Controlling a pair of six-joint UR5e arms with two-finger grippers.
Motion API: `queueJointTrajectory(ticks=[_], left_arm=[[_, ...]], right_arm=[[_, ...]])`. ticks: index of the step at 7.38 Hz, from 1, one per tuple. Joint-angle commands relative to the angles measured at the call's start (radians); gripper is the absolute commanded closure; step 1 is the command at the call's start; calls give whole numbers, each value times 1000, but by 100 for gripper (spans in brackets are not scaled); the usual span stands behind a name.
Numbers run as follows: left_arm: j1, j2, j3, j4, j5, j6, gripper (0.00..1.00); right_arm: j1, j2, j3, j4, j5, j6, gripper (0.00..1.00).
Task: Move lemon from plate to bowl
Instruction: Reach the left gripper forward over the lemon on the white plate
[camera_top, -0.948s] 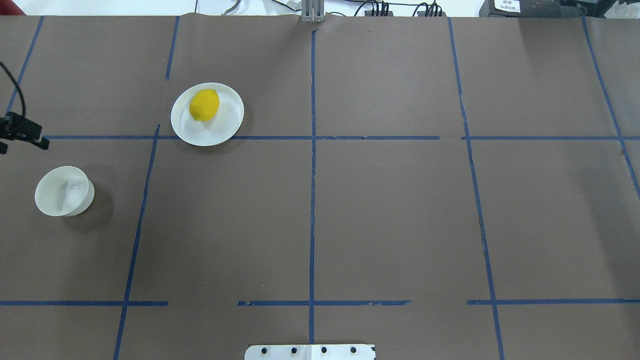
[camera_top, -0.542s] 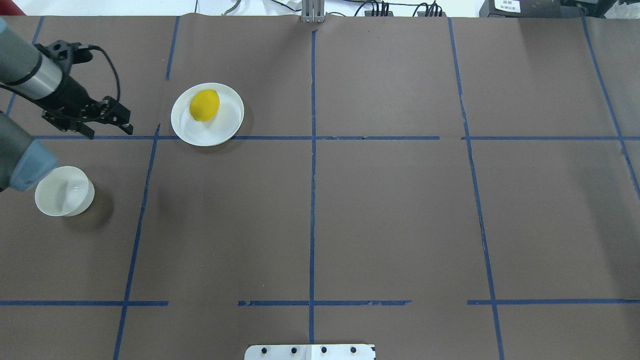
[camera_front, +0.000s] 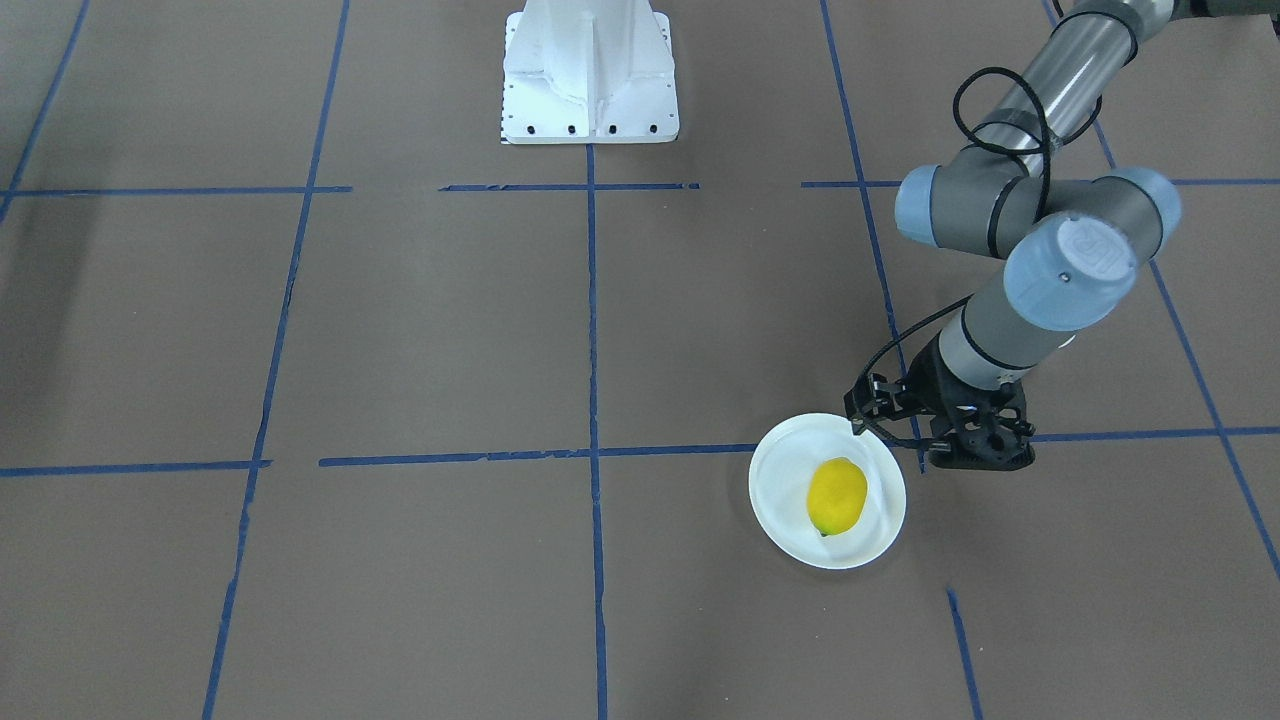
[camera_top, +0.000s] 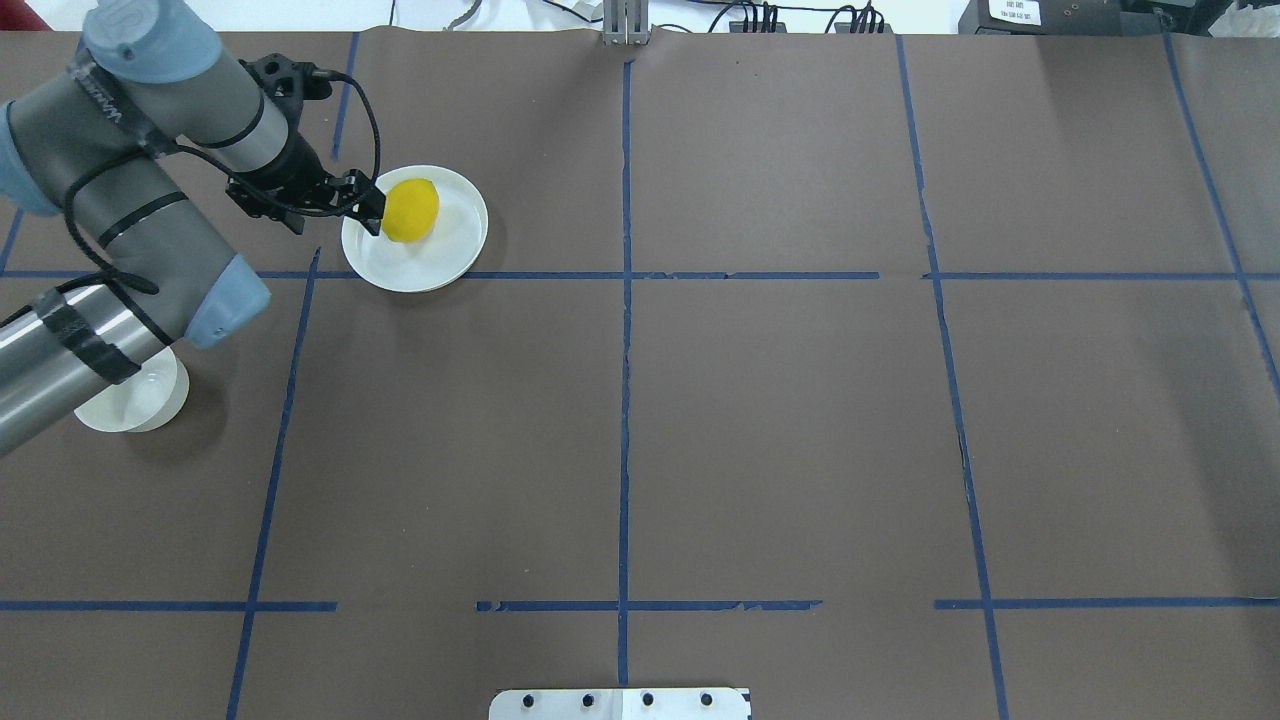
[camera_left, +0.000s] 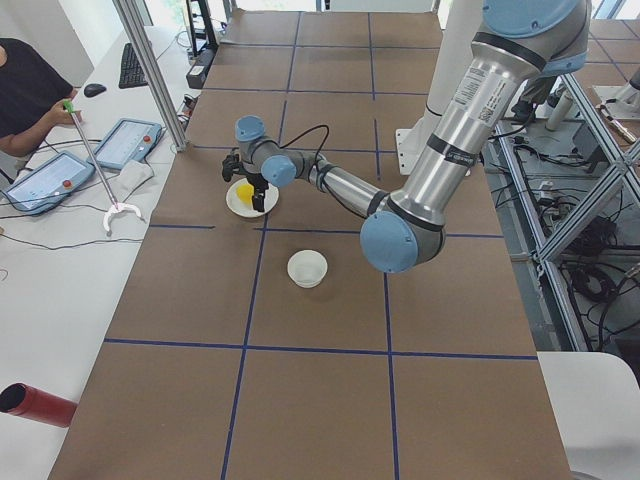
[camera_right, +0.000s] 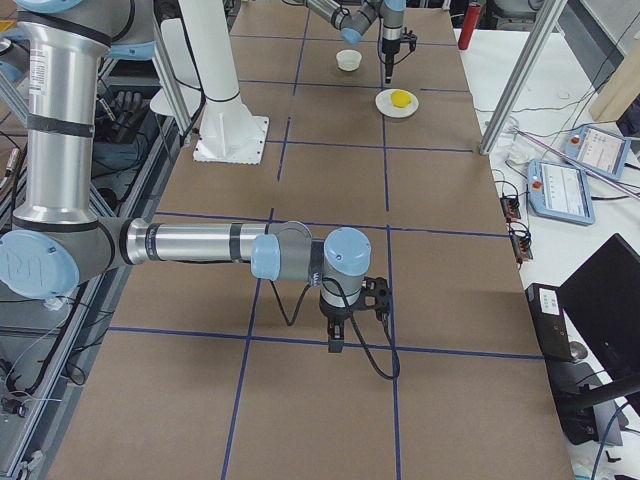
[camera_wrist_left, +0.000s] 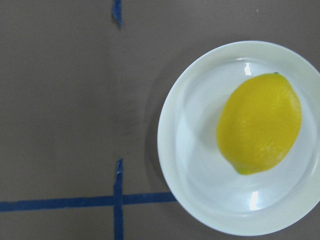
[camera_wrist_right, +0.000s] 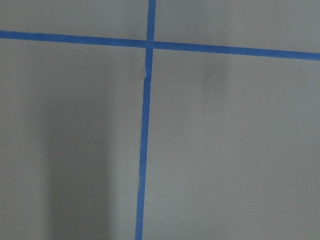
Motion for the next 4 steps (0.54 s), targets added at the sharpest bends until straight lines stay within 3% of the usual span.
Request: queueJointTrajectory(ticks=[1, 4], left_arm=[[27, -85, 112, -77, 49, 0, 0], [42, -180, 276, -181, 109, -2, 0]], right_arm=[[0, 0, 0, 0, 0, 0, 0], [0, 0, 0, 0, 0, 0, 0]])
